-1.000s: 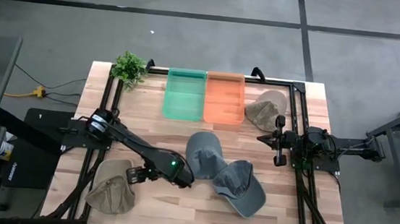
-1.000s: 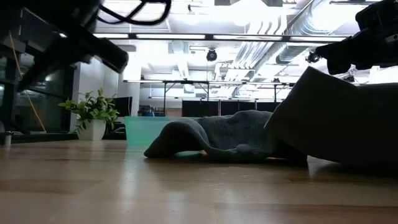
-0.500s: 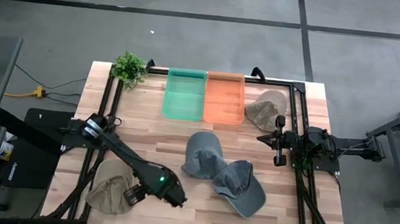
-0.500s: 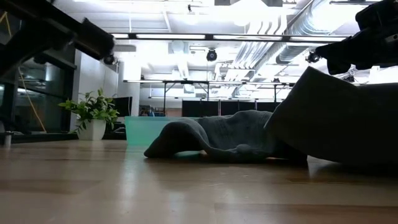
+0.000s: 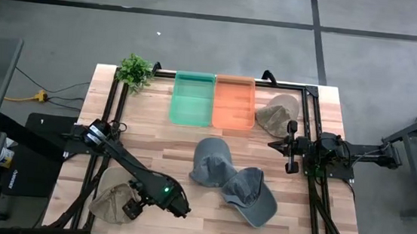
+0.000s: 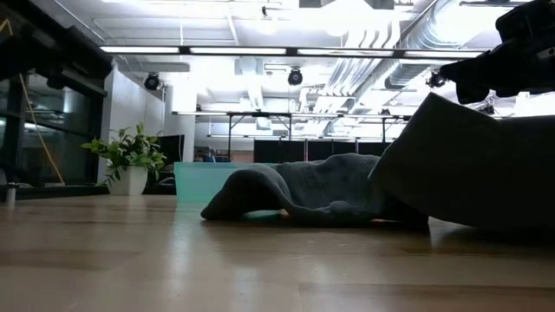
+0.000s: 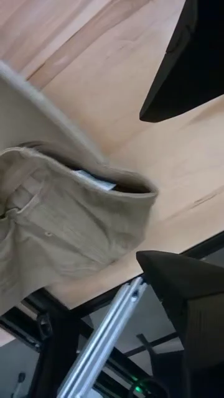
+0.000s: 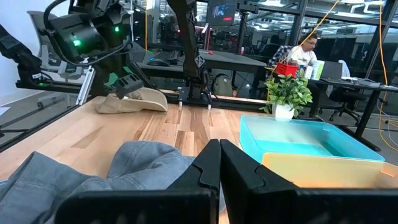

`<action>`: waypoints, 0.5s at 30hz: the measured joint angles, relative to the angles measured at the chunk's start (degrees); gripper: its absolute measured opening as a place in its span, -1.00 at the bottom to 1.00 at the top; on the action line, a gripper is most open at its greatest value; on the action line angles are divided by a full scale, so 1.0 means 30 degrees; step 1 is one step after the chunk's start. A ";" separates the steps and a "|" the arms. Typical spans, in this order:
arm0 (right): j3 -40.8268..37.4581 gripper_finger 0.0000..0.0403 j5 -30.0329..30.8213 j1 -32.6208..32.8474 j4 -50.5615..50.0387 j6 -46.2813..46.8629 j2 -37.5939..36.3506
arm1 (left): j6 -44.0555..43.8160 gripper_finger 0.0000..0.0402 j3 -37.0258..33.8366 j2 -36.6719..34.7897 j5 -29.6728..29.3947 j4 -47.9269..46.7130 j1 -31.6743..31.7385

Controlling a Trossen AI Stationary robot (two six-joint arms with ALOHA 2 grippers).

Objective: Pick & Place hat
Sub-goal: Put the bottom brown cap into the orange bin

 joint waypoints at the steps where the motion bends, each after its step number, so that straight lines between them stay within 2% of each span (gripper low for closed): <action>1: -0.0003 -1.00 0.0002 -0.0005 0.0000 -0.0001 0.0000 | 0.0005 0.66 -0.0242 0.0000 0.0102 0.0053 0.0000; 9: -0.0002 -1.00 0.0000 0.0000 0.0007 0.0004 0.0000 | 0.0731 0.66 -0.1684 0.0000 0.0573 0.0205 0.0007; 15: -0.0003 -1.00 0.0000 -0.0007 0.0007 -0.0003 0.0007 | 0.1139 0.66 -0.2826 0.0000 0.0490 0.2180 0.0012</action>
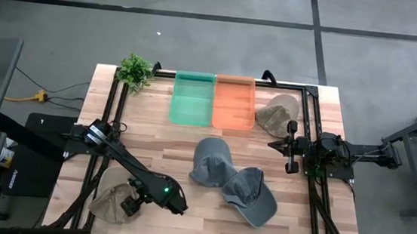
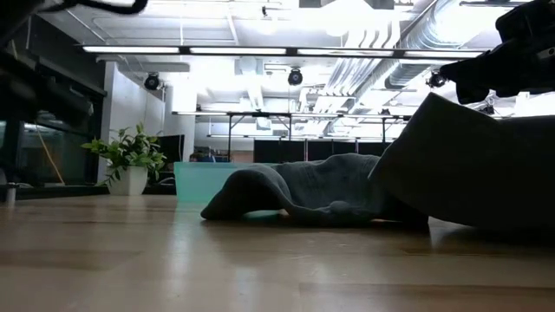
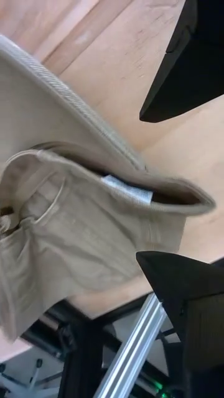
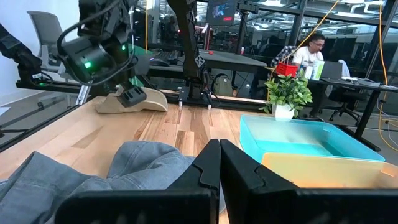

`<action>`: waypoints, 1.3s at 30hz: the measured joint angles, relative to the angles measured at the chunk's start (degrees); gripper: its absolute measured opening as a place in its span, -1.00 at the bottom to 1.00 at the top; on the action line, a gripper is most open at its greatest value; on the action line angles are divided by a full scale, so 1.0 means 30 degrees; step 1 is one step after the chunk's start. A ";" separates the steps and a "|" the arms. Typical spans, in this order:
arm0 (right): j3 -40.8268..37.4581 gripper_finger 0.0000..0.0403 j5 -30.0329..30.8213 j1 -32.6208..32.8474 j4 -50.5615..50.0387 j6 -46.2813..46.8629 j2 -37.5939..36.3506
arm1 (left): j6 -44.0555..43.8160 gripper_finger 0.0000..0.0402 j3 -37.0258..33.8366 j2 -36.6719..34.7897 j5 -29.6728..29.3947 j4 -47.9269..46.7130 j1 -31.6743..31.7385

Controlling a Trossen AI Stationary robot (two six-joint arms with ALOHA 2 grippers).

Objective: Pick & Place hat
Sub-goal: Put the bottom brown cap into the orange bin

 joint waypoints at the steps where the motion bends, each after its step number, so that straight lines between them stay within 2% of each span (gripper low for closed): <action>1: 0.0001 -1.00 0.0000 0.0004 0.0000 0.0007 -0.0007 | -0.0143 0.66 -0.0293 0.0000 -0.0001 0.0406 0.0006; 7: 0.0000 -1.00 0.0000 0.0004 -0.0003 0.0003 0.0000 | -0.0249 0.66 -0.1394 0.0000 0.0068 0.0998 0.0003; 16: 0.0000 -1.00 0.0000 0.0000 0.0000 0.0000 0.0000 | -0.0134 0.60 -0.1482 0.0000 -0.0630 0.1182 0.0003; 28: 0.0000 -1.00 0.0000 0.0004 0.0000 0.0004 0.0000 | -0.0118 -0.10 -0.1482 0.0000 -0.1180 0.1239 0.0003; 39: 0.0000 -1.00 0.0000 0.0007 0.0000 0.0000 0.0000 | 0.0246 -0.62 -0.1482 0.0000 -0.1287 0.1479 0.0003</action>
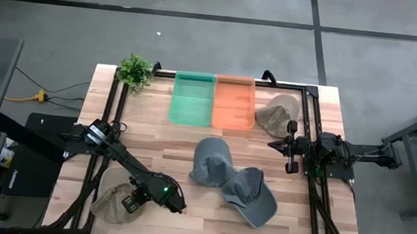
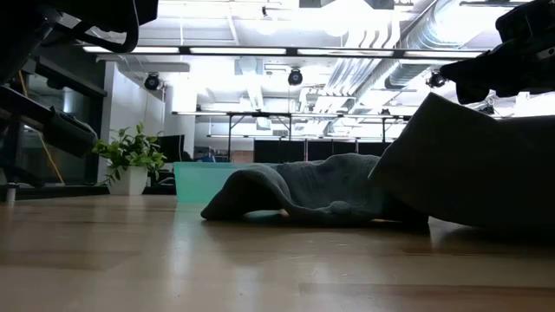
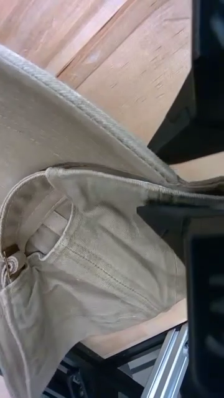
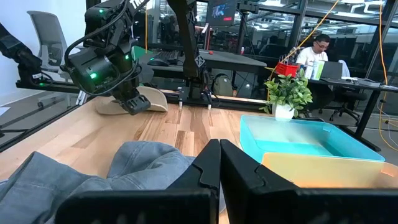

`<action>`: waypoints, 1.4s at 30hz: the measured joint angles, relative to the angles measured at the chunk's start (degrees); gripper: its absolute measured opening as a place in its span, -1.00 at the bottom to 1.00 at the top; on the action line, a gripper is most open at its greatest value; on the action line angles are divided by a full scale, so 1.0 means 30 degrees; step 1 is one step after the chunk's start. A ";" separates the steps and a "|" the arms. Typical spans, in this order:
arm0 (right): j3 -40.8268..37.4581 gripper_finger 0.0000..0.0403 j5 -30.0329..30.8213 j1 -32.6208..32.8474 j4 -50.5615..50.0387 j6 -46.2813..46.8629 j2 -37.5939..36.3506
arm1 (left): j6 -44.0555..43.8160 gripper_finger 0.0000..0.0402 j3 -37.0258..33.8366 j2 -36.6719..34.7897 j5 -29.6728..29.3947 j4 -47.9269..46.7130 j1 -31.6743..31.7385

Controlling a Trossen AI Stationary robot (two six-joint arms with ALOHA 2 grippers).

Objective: Pick & Place hat
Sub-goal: Put the bottom brown cap into the orange bin

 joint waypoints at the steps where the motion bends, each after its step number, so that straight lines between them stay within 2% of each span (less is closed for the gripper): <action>1: 0.0000 -1.00 0.0000 -0.0007 0.0000 0.0007 0.0000 | 0.0003 -0.70 0.0000 0.0000 -0.0017 0.0003 0.0000; 3: 0.0000 -1.00 0.0000 0.0000 0.0000 0.0002 0.0000 | 0.0056 -0.87 0.0000 0.0000 -0.0105 0.0023 0.0000; 5: 0.0003 -1.00 0.0000 0.0000 0.0000 0.0007 0.0000 | 0.0153 -0.95 0.0007 0.0000 -0.0325 0.0194 0.0000; 13: 0.0000 -1.00 -0.0002 0.0000 0.0000 0.0006 0.0000 | 0.1236 -0.98 0.0054 0.0000 -0.0452 0.0692 0.0000; 17: 0.0004 -1.00 -0.0007 -0.0003 0.0000 0.0004 0.0000 | 0.1889 -0.99 0.0837 -0.0123 -0.1343 0.0335 -0.0007; 30: 0.0006 -1.00 -0.0004 -0.0001 0.0000 0.0006 0.0000 | 0.2759 -1.00 0.3695 -0.1755 -0.6888 -0.1533 -0.0007; 42: 0.0006 -1.00 0.0000 -0.0007 0.0000 0.0004 0.0000 | 0.4117 -1.00 0.4583 -0.3117 -1.1333 -0.1372 -0.0165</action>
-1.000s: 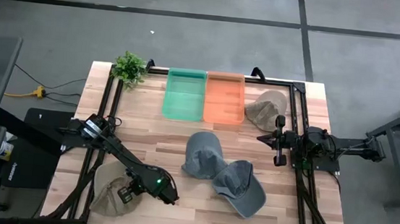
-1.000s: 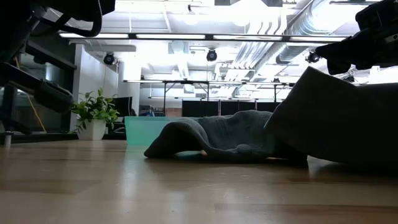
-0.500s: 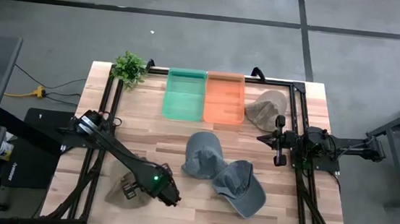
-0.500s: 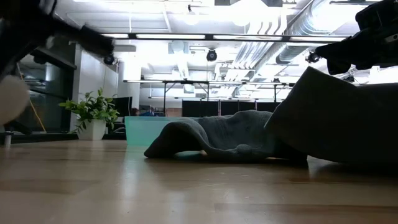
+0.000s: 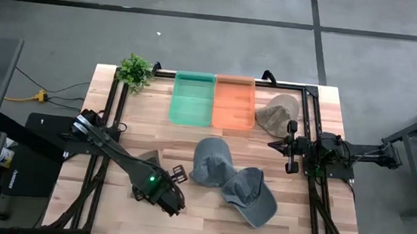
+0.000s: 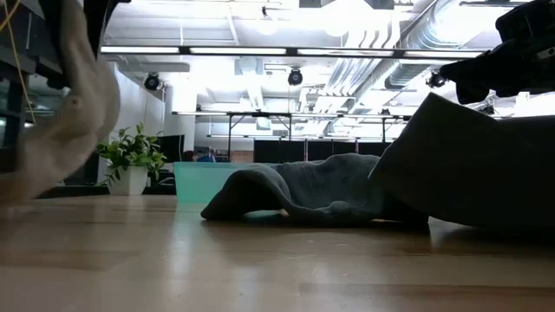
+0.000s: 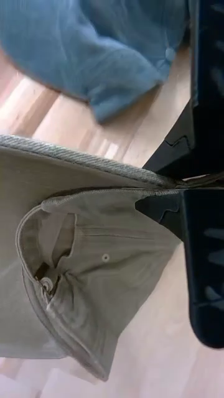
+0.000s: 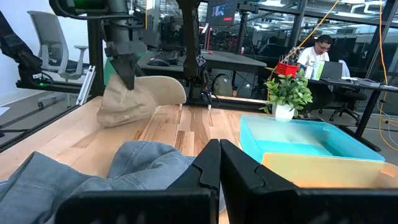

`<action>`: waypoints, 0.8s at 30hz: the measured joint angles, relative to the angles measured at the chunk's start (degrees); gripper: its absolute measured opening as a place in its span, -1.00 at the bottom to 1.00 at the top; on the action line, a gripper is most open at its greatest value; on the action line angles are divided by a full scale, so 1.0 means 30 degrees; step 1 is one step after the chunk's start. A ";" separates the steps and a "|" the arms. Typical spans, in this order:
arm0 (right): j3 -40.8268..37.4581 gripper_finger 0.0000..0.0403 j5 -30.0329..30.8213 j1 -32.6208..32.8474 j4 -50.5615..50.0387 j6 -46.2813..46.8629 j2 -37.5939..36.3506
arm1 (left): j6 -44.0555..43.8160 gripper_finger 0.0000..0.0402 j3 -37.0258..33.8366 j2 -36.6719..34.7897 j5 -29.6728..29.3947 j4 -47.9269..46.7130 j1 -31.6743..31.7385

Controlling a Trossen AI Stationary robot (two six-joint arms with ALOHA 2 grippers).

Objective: Pick & Place hat
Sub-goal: Put the bottom brown cap into the orange bin

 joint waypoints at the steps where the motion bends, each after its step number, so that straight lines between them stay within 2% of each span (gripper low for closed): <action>1: -0.0006 -1.00 -0.0007 0.0007 0.0000 -0.0004 0.0000 | 0.0189 -1.00 0.0000 -0.0115 -0.0182 0.0012 0.0011; 7: -0.0006 -1.00 0.0001 0.0000 0.0034 -0.0453 0.0000 | 0.0530 -1.00 0.0029 -0.1099 -0.2411 0.0169 -0.0056; 11: 0.0000 -1.00 0.0036 0.0003 0.0625 -0.1864 0.0003 | 0.0550 -1.00 0.0029 -0.1918 -0.4865 0.0237 -0.0376; 18: -0.0003 -1.00 0.0015 0.0007 0.0762 0.1340 0.0000 | -0.0142 -1.00 -0.0152 -0.2611 -0.9088 0.0055 -0.1593; 24: 0.0001 -1.00 0.0001 0.0007 0.1151 0.7624 0.0000 | -0.2304 -1.00 -0.1594 -0.3206 -1.1697 0.0135 -0.2814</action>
